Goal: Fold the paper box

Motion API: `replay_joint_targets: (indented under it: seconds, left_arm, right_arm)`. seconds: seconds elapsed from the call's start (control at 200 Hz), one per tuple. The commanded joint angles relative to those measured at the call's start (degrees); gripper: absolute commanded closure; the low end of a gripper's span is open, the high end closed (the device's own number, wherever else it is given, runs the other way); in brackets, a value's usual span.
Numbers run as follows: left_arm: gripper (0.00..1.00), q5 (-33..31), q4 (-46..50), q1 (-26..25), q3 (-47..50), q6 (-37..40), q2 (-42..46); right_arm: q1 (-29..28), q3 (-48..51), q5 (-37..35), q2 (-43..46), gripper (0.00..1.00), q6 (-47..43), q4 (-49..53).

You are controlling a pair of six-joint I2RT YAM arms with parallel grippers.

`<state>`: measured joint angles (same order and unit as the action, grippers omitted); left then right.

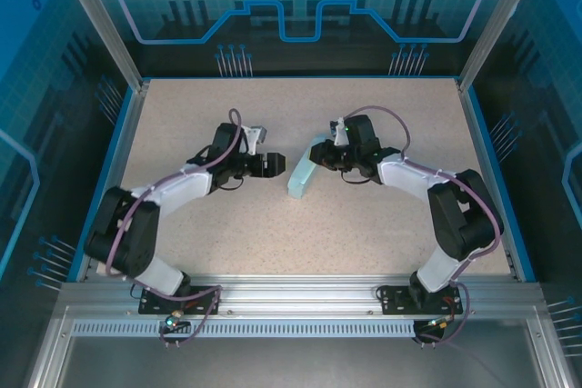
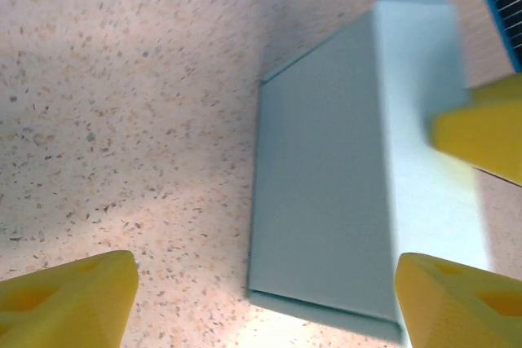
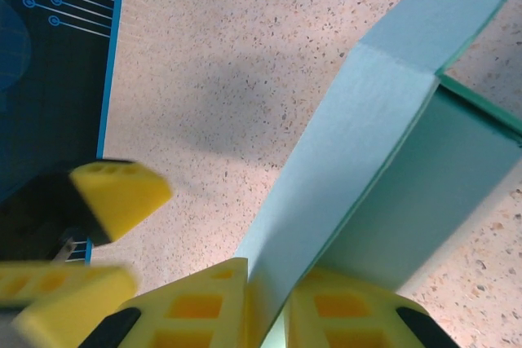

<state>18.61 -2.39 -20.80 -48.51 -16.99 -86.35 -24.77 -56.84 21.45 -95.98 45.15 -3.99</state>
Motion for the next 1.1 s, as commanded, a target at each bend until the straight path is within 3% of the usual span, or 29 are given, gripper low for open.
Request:
replay_joint_targets:
  seconds: [0.0, 0.305, 0.65, 0.835, 1.096]
  left_arm:
    - [0.14, -1.8, -7.2, -3.5, 3.2, 4.3, 3.7]
    - [0.08, -12.8, -7.8, -13.1, 1.8, 13.2, 0.1]
    - [0.07, -20.1, -11.3, -18.0, 1.2, 19.0, -6.1]
    - [0.15, -22.0, -15.0, -18.1, 2.1, 18.8, -7.5]
    - [0.35, -22.3, -17.2, -18.1, 2.8, 19.2, -8.1]
  right_arm:
    - [-0.7, 0.2, -3.0, -2.8, 0.82, -1.7, 4.6]
    - [-0.7, 0.1, -2.8, -3.3, 0.83, -1.4, 4.0]
    - [-0.4, 0.3, -1.8, -4.1, 0.82, -0.2, 2.1]
    - [-0.4, 0.5, -1.9, -4.0, 0.83, -0.1, 2.1]
    - [-0.1, 0.7, -1.8, -3.7, 0.83, 0.0, 2.0]
